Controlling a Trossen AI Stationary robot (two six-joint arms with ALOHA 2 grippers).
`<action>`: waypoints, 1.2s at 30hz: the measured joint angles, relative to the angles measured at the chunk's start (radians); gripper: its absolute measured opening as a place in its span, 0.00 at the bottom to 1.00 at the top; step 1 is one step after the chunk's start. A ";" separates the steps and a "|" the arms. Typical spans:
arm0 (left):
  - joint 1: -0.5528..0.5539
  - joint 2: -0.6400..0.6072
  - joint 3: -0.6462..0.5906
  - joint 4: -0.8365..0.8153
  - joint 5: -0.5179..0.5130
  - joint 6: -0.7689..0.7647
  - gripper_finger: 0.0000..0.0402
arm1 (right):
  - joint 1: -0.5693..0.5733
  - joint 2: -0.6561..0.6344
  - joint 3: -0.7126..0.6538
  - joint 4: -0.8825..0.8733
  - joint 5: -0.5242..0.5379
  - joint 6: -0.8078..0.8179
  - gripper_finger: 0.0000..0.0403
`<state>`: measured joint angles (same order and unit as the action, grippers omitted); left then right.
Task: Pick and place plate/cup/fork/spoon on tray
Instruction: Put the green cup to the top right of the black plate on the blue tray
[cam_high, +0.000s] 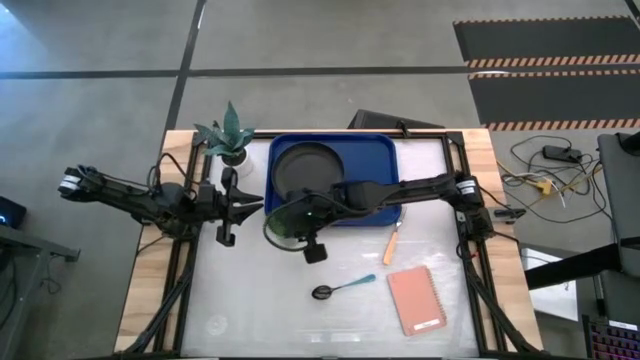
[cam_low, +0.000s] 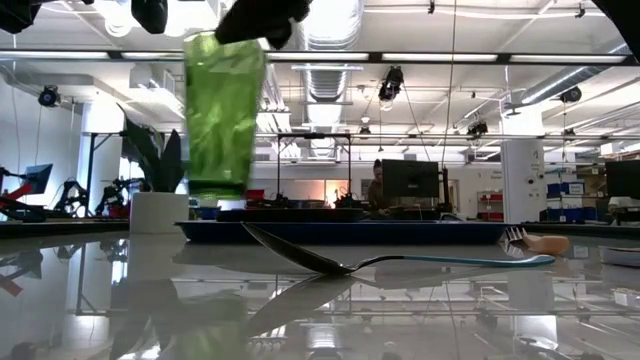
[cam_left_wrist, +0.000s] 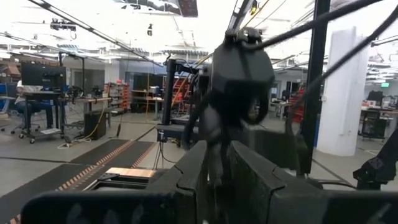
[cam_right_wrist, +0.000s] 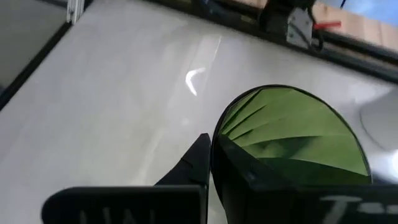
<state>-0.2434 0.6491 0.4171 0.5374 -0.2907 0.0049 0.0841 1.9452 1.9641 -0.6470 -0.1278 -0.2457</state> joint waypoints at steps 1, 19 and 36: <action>0.000 0.000 0.000 0.000 0.003 0.000 0.13 | 0.000 -0.013 0.004 -0.033 0.015 0.000 0.02; 0.001 0.008 -0.001 0.001 0.029 -0.025 0.13 | -0.200 -0.430 -0.371 -0.144 0.313 0.146 0.02; 0.001 0.005 -0.001 0.007 0.028 -0.017 0.13 | -0.615 -0.620 -0.790 0.200 0.175 0.139 0.02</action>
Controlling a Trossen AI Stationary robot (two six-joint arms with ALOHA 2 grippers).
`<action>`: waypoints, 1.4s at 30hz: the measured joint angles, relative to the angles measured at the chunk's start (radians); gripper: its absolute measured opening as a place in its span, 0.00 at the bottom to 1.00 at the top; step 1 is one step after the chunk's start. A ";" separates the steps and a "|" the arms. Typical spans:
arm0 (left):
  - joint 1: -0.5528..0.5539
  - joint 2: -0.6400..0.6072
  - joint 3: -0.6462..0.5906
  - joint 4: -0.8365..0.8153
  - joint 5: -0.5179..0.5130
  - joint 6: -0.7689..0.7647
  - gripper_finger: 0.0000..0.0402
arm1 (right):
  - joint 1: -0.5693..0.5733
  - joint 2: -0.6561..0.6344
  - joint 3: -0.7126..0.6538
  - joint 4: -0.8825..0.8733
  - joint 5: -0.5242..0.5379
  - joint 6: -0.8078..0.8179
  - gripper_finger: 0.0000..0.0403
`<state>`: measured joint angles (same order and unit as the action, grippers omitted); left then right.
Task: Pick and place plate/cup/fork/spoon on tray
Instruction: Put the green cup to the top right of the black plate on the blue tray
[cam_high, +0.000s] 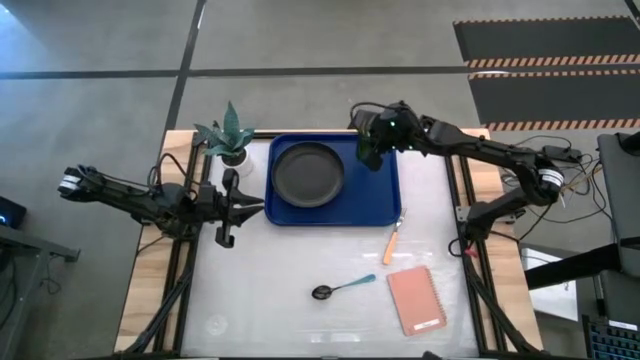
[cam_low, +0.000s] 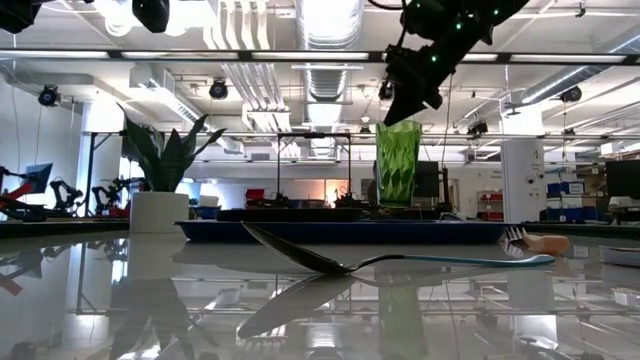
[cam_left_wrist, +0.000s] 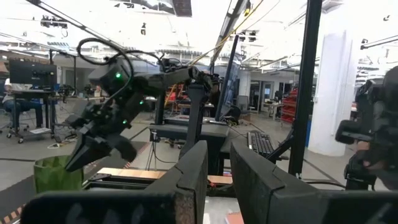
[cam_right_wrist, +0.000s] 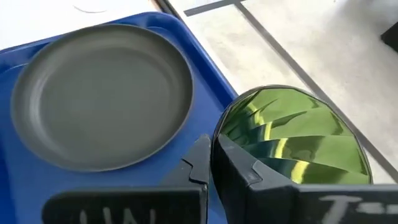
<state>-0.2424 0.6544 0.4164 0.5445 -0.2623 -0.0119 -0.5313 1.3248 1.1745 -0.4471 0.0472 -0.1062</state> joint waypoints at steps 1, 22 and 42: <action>0.000 -0.001 0.000 0.000 0.000 0.000 0.13 | -0.006 0.007 -0.002 0.011 0.000 -0.007 0.02; 0.000 -0.002 0.000 0.001 -0.003 0.001 0.13 | -0.050 0.117 -0.002 0.089 0.009 -0.051 0.02; 0.000 -0.002 0.000 0.000 -0.004 0.001 0.13 | -0.050 0.117 -0.067 0.150 0.033 -0.059 0.05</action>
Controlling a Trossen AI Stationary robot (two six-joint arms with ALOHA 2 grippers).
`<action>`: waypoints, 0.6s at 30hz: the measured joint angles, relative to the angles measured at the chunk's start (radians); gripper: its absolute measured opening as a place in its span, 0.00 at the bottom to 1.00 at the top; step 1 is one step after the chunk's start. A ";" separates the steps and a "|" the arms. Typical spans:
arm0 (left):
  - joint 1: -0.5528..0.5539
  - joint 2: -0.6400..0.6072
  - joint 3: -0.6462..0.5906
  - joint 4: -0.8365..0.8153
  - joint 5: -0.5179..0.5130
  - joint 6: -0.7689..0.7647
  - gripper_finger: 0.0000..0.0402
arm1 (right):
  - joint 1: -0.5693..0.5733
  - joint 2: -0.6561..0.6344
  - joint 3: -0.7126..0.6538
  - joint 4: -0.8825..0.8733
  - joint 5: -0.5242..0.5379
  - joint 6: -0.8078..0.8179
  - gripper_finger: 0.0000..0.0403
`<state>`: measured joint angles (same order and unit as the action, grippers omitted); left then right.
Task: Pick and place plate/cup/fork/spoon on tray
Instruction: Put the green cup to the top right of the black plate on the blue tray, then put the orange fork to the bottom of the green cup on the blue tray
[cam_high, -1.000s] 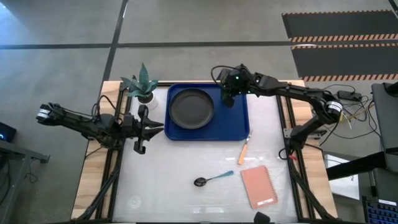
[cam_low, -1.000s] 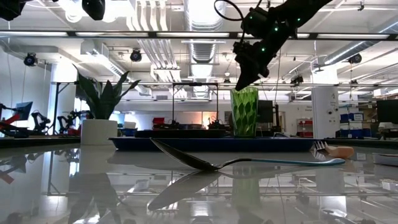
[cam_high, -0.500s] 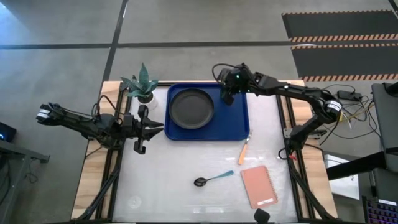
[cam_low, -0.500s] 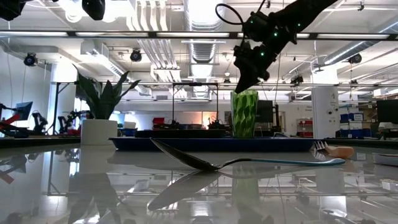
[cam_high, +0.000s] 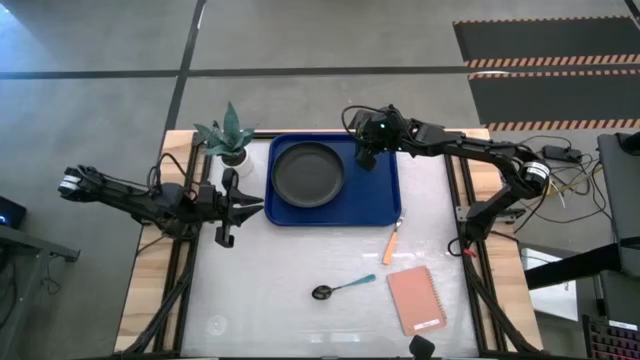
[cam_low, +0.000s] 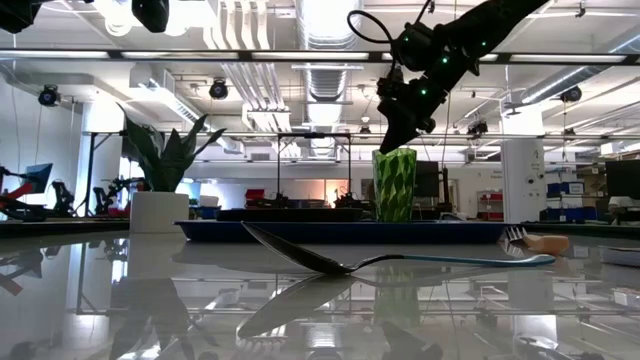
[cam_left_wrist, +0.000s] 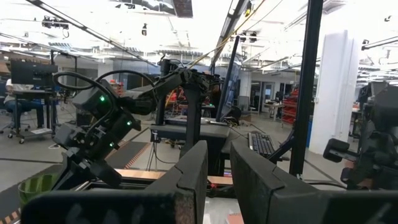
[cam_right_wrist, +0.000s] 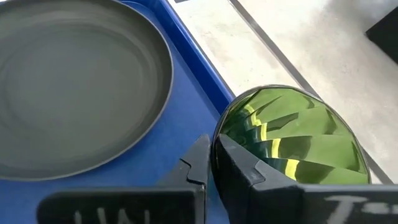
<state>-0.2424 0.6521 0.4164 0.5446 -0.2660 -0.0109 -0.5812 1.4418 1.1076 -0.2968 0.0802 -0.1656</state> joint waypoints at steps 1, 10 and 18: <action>0.000 0.000 0.000 0.000 0.000 0.000 0.13 | 0.000 0.000 0.000 0.000 0.001 0.005 0.06; 0.000 0.000 0.000 0.000 0.000 0.000 0.13 | 0.000 0.000 0.008 0.003 0.001 0.017 0.24; 0.000 0.000 0.000 0.005 0.000 0.000 0.13 | 0.006 -0.029 0.084 -0.061 0.000 0.095 0.36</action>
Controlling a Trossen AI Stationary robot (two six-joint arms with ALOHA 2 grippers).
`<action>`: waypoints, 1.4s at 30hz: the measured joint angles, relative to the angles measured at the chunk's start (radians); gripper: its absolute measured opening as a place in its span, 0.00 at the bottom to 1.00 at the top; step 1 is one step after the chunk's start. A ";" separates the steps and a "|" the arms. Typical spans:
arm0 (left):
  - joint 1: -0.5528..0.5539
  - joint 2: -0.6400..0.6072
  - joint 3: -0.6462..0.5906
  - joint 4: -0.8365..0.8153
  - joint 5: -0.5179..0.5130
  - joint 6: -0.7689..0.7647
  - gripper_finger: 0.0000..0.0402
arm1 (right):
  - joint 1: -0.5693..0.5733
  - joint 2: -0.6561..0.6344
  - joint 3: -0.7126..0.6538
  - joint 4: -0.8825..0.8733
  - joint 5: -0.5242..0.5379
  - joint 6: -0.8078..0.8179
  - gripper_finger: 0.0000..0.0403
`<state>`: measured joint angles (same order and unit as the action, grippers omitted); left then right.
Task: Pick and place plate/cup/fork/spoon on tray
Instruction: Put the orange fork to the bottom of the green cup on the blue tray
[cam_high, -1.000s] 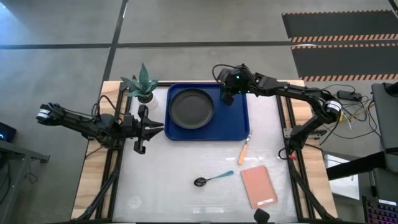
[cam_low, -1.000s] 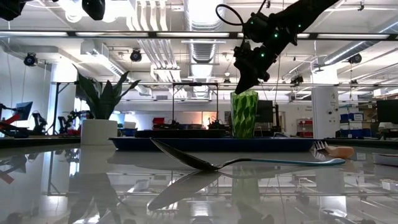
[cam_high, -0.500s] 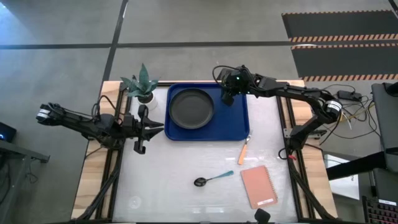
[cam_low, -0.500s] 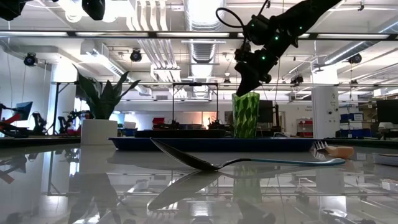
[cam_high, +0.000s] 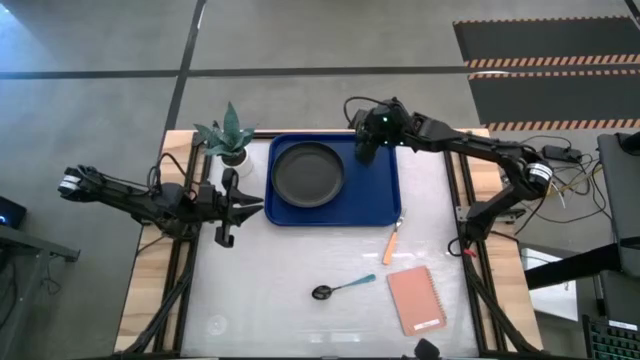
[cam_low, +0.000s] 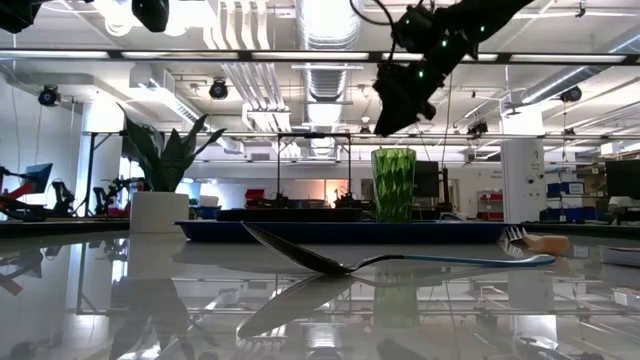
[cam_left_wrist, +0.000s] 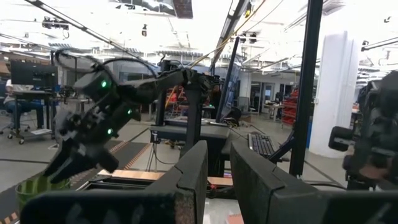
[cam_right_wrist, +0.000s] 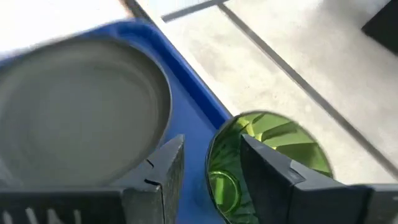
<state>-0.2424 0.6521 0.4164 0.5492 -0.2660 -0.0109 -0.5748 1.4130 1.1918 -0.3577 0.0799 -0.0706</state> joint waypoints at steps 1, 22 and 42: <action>0.000 0.000 0.000 0.002 0.000 0.000 0.13 | 0.006 -0.008 0.015 -0.019 0.000 0.029 0.36; 0.000 0.001 -0.001 0.011 0.000 0.034 0.13 | 0.499 -0.113 0.123 -0.339 -0.016 0.859 0.28; 0.000 -0.008 -0.008 0.011 0.000 0.080 0.13 | 0.725 0.164 0.117 -0.831 -0.050 1.416 0.35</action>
<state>-0.2424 0.6446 0.4080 0.5605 -0.2661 0.0689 0.1497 1.5769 1.3084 -1.1884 0.0299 1.3450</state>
